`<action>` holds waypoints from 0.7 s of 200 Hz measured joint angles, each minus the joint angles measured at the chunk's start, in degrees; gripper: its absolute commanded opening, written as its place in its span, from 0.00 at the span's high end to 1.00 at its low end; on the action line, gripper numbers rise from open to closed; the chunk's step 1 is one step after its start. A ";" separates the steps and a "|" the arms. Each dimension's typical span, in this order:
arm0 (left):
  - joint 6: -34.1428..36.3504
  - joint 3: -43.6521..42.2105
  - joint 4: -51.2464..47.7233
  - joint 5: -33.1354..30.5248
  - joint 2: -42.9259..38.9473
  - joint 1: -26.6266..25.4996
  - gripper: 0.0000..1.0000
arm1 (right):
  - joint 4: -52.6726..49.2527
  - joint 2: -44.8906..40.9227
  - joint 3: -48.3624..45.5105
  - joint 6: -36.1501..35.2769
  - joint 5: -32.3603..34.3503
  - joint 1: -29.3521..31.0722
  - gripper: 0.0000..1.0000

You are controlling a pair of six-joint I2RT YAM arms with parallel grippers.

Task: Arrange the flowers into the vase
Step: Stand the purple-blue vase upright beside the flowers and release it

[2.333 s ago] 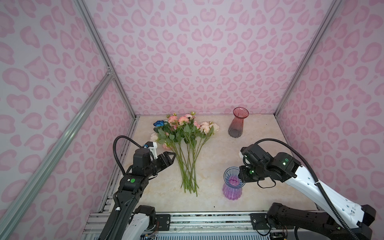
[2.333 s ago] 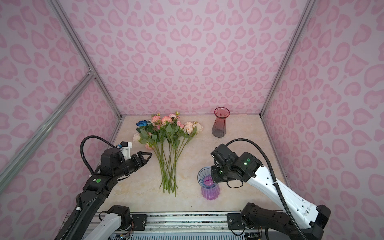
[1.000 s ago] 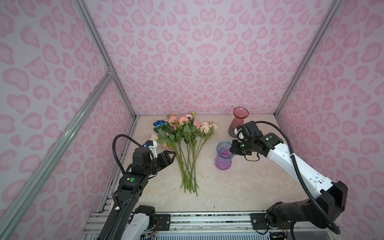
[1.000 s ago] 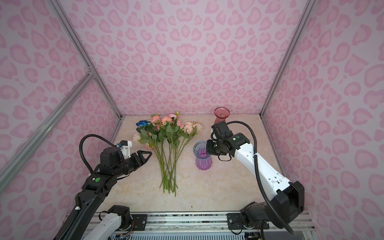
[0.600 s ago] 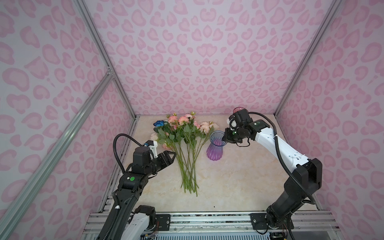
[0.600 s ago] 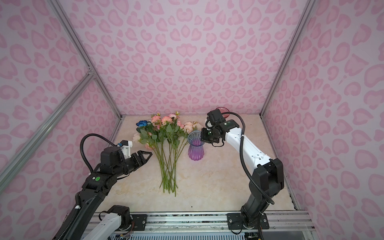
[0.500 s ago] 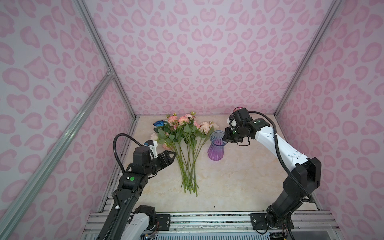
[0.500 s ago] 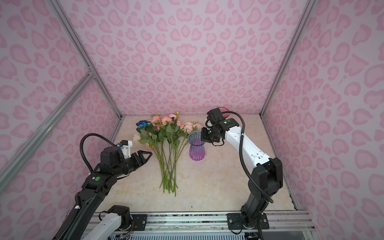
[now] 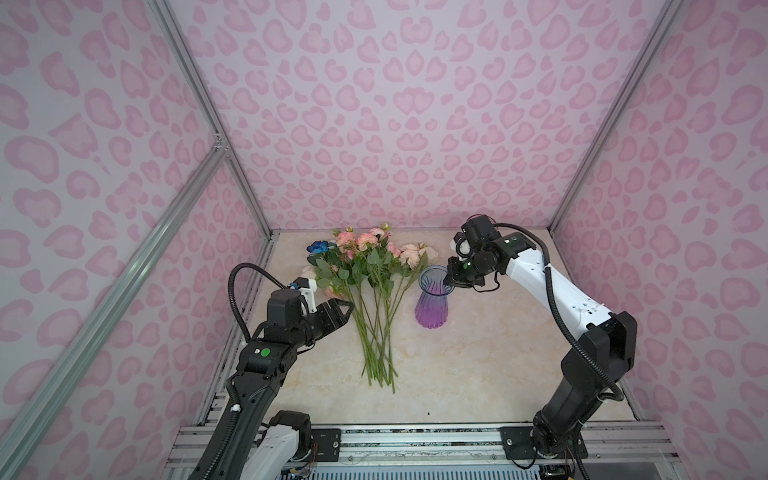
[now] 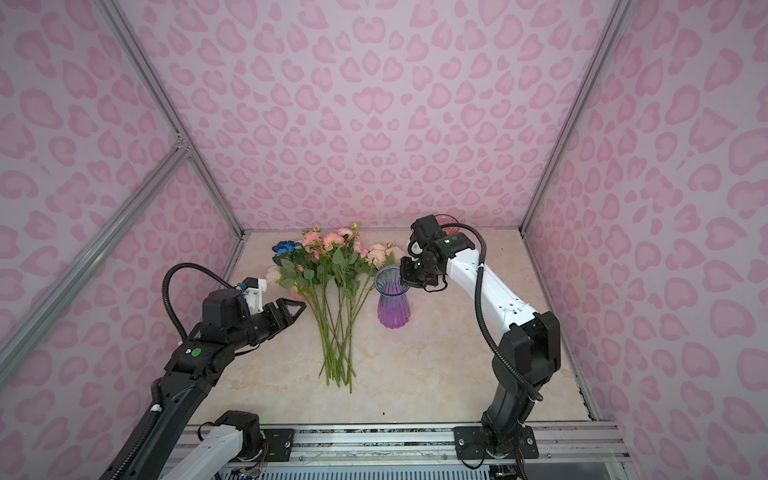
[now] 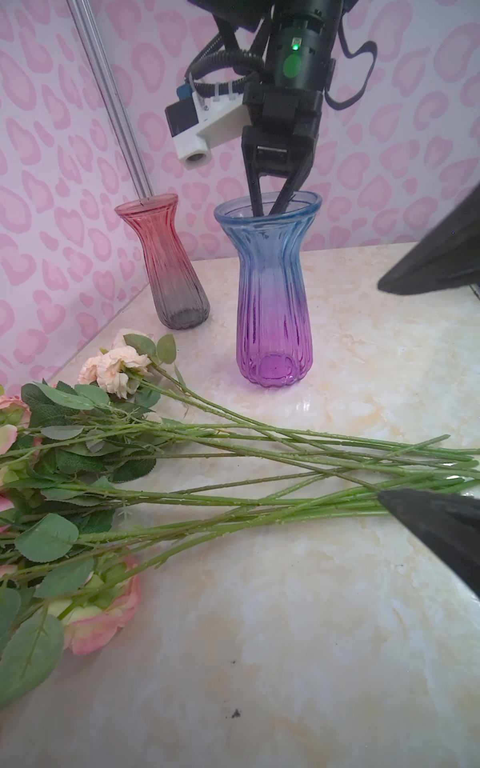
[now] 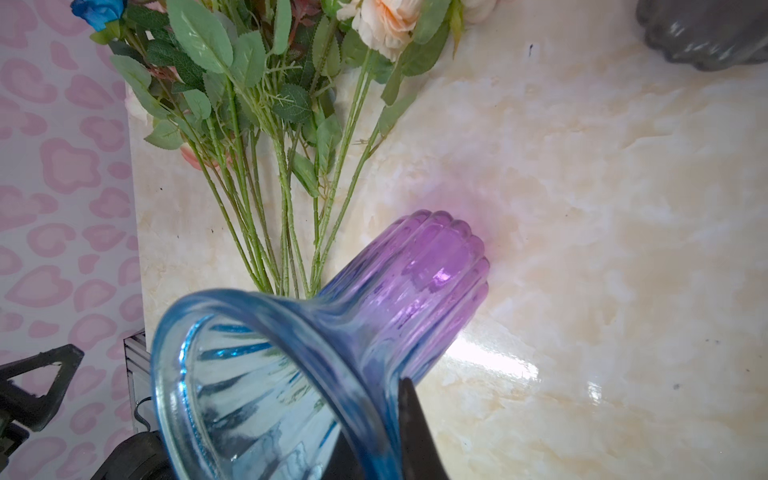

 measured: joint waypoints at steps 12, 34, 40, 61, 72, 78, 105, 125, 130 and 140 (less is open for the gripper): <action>0.04 0.07 0.00 0.15 0.31 0.00 0.25 | -0.39 0.00 0.11 -0.24 0.00 0.00 0.75; 0.28 0.42 -0.02 0.35 0.76 0.00 0.24 | -1.03 -0.02 1.36 -0.87 0.20 0.00 0.69; 0.39 0.50 0.00 0.35 0.79 0.00 0.24 | -1.03 -0.09 1.77 -1.05 0.35 0.00 0.68; 0.59 0.55 -0.02 0.33 0.79 0.00 0.23 | -1.27 -0.44 2.32 -1.49 0.72 -0.02 0.66; 0.87 0.55 -0.02 0.33 0.83 0.00 0.23 | -1.53 -0.46 2.64 -1.75 1.01 -0.07 0.64; 1.01 0.55 -0.02 0.33 0.87 0.00 0.23 | -1.66 -0.46 2.84 -1.88 1.20 -0.11 0.63; 1.86 0.70 -0.85 0.11 0.87 0.00 0.21 | -3.21 -0.83 4.70 -2.51 2.82 -0.52 0.61; 2.12 1.11 -1.92 -0.46 0.07 0.00 0.19 | -4.72 -1.64 7.87 -3.37 4.72 -1.16 0.60; 2.36 1.29 -2.34 -0.68 -0.15 0.00 0.19 | -5.07 -1.90 8.76 -3.50 5.20 -1.18 0.60; 2.51 1.55 -2.95 -1.27 -0.57 0.00 0.19 | -5.99 -2.47 10.64 -3.91 6.51 -1.29 0.60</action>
